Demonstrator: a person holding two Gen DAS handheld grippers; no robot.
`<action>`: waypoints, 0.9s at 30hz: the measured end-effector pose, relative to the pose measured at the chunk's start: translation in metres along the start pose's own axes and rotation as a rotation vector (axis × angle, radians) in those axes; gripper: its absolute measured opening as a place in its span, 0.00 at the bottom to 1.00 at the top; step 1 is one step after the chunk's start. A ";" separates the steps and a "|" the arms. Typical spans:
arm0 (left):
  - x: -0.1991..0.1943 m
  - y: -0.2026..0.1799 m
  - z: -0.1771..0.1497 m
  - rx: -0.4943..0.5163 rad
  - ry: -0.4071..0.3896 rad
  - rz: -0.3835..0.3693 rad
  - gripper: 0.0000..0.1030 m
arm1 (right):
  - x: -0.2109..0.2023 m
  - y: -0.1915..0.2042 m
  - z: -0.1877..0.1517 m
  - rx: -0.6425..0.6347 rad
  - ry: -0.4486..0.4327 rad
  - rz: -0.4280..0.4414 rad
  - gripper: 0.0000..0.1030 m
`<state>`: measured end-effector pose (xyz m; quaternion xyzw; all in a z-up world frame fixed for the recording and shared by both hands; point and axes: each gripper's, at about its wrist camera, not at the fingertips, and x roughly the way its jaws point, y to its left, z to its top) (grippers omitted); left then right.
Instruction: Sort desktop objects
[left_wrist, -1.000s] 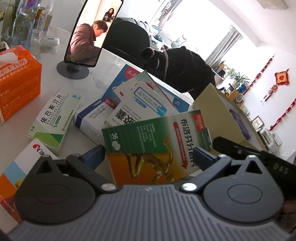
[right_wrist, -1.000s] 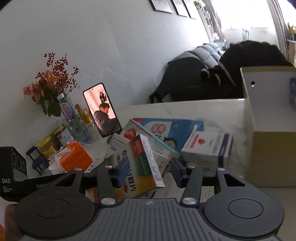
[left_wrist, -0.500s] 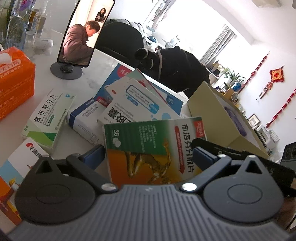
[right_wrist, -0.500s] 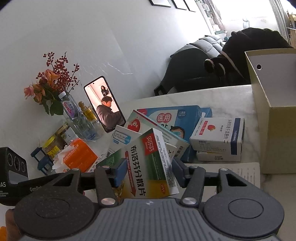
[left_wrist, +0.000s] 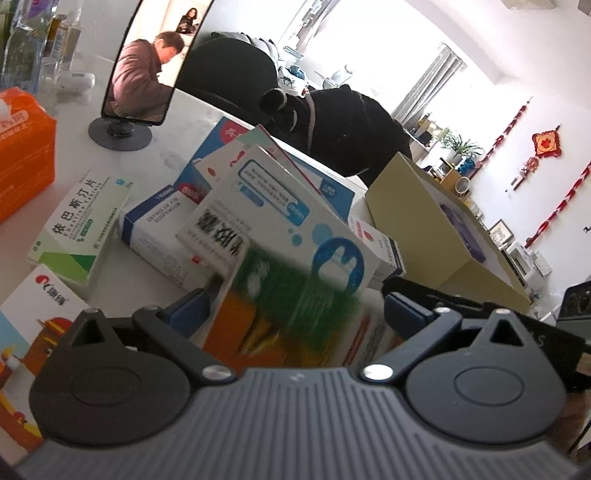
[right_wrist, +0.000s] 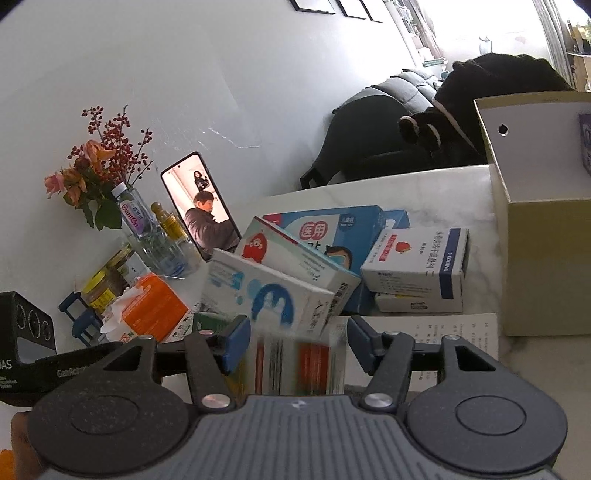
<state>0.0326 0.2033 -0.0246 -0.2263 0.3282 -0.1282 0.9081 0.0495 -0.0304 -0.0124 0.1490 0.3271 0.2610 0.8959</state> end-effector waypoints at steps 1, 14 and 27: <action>0.001 -0.002 0.000 0.005 0.001 0.001 0.99 | 0.002 -0.002 -0.001 0.009 0.007 0.003 0.61; 0.003 -0.007 -0.006 0.033 0.008 -0.054 0.99 | -0.002 -0.014 -0.011 0.076 0.041 0.048 0.57; -0.016 0.005 -0.011 -0.007 -0.047 -0.103 0.99 | -0.017 -0.010 -0.015 0.062 0.116 0.181 0.56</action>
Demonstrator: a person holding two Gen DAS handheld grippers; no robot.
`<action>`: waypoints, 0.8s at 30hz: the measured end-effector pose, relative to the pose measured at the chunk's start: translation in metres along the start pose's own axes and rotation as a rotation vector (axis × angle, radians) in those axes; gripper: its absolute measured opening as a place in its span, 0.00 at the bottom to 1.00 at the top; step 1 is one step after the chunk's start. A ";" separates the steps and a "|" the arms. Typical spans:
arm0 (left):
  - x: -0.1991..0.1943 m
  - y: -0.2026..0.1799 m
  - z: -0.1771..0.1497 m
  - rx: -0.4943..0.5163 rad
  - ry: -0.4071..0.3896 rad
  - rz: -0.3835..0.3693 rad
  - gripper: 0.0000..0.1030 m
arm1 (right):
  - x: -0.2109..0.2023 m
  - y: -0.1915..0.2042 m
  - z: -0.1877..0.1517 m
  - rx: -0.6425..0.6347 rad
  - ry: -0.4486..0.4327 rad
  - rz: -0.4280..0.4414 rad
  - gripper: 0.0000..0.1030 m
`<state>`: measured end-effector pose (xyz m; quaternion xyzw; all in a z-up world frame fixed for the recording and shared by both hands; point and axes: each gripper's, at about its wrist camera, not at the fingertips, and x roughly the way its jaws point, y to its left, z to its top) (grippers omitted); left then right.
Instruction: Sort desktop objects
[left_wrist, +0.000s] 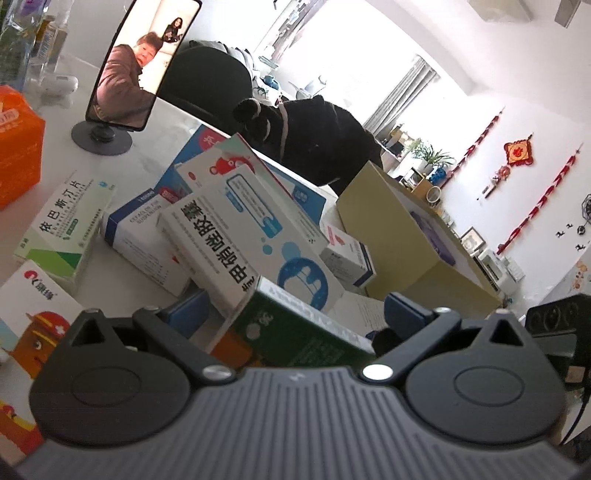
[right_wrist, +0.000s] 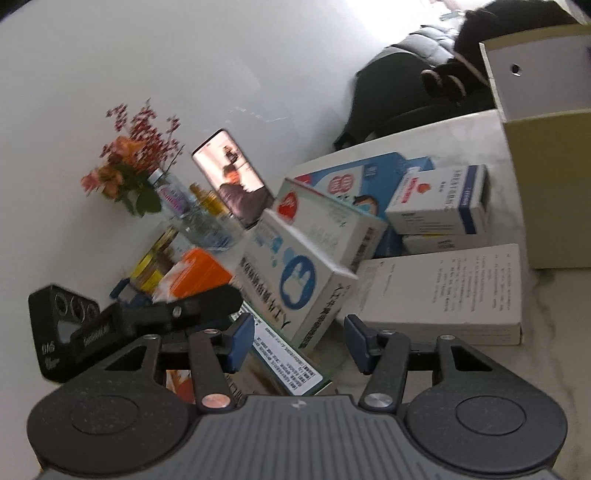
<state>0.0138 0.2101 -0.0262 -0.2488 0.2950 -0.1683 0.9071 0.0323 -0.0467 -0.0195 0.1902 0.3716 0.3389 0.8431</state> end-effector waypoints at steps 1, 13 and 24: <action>-0.001 -0.001 0.001 0.000 -0.001 0.002 0.99 | 0.000 0.003 0.000 -0.018 0.008 0.002 0.56; -0.010 0.007 0.002 -0.008 -0.041 0.055 0.99 | 0.010 0.051 0.018 -0.334 0.175 -0.079 0.56; -0.003 0.014 0.000 -0.009 -0.018 0.083 0.95 | 0.024 0.070 0.024 -0.440 0.296 -0.076 0.56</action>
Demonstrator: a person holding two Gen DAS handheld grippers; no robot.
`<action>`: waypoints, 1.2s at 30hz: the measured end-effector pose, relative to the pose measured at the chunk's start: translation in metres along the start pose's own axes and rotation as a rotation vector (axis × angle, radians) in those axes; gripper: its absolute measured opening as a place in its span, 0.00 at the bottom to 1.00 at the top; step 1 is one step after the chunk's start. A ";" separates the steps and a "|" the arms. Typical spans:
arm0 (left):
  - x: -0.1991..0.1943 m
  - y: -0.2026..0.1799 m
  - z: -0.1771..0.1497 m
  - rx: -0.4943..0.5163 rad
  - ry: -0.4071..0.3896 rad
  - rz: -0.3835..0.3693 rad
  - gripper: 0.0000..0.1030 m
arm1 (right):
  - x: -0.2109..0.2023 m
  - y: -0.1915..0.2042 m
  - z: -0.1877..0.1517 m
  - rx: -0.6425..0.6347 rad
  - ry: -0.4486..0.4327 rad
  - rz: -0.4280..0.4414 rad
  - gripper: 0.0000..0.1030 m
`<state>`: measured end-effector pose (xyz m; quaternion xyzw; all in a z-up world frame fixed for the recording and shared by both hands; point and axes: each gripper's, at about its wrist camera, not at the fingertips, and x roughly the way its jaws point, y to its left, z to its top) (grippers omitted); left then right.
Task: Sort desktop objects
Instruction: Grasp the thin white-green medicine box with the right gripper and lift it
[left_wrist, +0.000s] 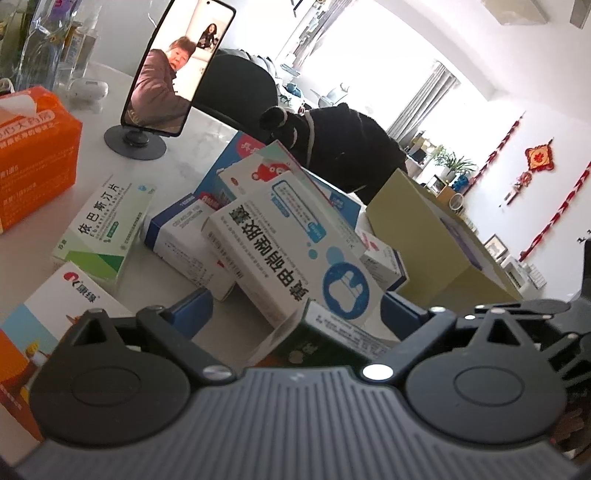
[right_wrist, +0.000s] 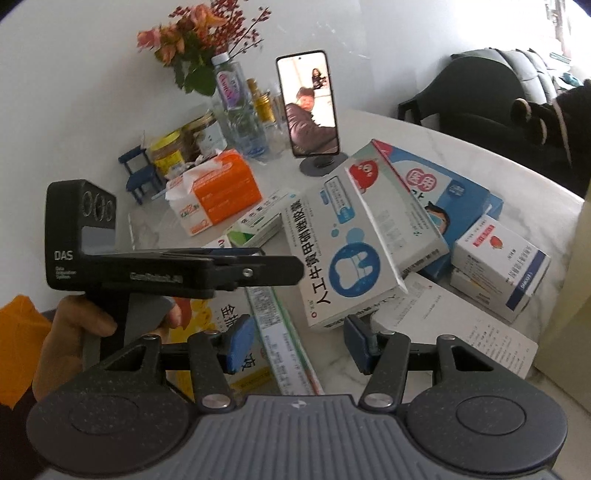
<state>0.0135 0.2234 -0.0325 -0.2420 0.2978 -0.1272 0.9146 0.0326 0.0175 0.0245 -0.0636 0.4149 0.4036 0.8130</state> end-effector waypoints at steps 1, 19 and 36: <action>0.001 0.000 0.000 -0.002 0.003 0.002 0.95 | 0.001 0.001 0.001 -0.010 0.010 -0.002 0.56; -0.022 0.013 0.008 -0.058 -0.051 0.039 0.97 | 0.039 0.021 0.011 -0.160 0.176 -0.058 0.41; -0.017 0.020 0.013 -0.111 -0.045 0.041 0.98 | 0.035 0.021 0.021 -0.145 0.234 -0.063 0.22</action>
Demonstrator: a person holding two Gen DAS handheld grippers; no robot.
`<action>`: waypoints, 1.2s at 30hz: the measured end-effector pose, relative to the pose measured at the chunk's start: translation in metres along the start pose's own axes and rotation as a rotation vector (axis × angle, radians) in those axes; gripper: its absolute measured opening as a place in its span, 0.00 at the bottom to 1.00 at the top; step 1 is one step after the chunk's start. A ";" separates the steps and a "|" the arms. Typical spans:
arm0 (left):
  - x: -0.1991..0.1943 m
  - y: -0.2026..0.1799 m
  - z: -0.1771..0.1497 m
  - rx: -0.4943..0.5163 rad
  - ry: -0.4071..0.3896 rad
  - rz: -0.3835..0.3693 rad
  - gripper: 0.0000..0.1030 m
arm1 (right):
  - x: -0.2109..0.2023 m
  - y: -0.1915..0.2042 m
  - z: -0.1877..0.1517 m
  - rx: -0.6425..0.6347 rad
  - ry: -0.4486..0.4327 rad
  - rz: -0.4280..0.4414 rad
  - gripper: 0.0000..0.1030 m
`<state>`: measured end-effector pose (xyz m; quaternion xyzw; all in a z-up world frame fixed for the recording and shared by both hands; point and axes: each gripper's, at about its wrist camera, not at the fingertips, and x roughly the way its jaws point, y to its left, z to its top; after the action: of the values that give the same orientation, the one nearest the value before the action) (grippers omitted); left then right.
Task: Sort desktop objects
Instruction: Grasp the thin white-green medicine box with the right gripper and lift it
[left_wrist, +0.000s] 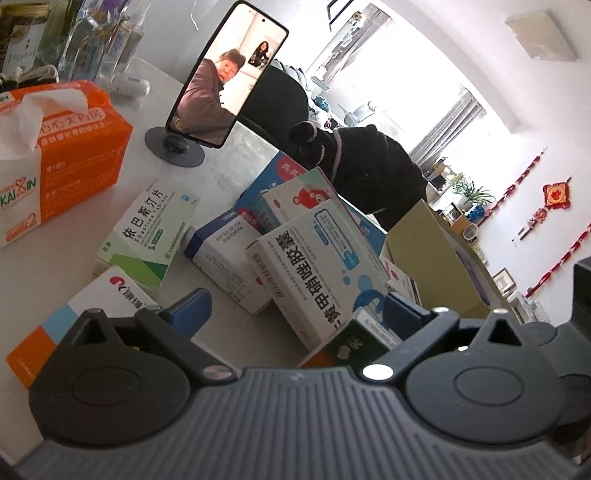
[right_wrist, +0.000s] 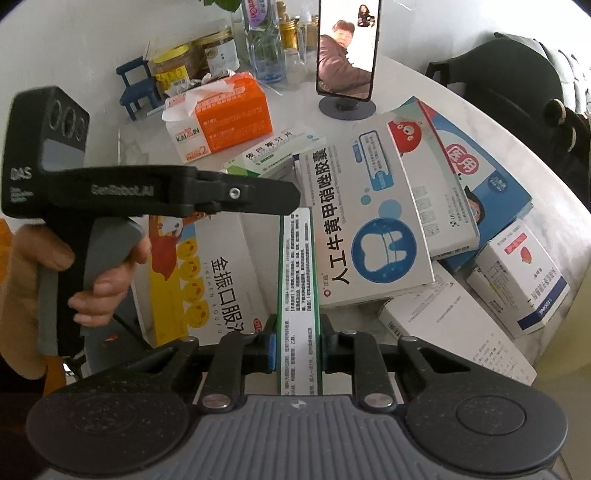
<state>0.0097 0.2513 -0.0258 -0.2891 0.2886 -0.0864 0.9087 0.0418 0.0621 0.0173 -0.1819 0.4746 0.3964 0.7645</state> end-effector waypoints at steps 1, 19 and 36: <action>0.000 -0.001 0.001 0.001 -0.001 0.000 0.98 | -0.002 -0.001 0.001 0.009 -0.003 0.005 0.22; 0.014 -0.029 0.001 0.061 0.008 -0.013 0.99 | -0.073 -0.044 -0.008 0.160 -0.114 -0.030 0.22; 0.022 -0.041 -0.002 0.107 0.026 -0.007 0.99 | -0.139 -0.106 -0.028 0.334 -0.290 -0.099 0.22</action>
<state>0.0271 0.2099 -0.0136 -0.2401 0.2941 -0.1088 0.9187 0.0752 -0.0825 0.1142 -0.0170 0.4093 0.2961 0.8628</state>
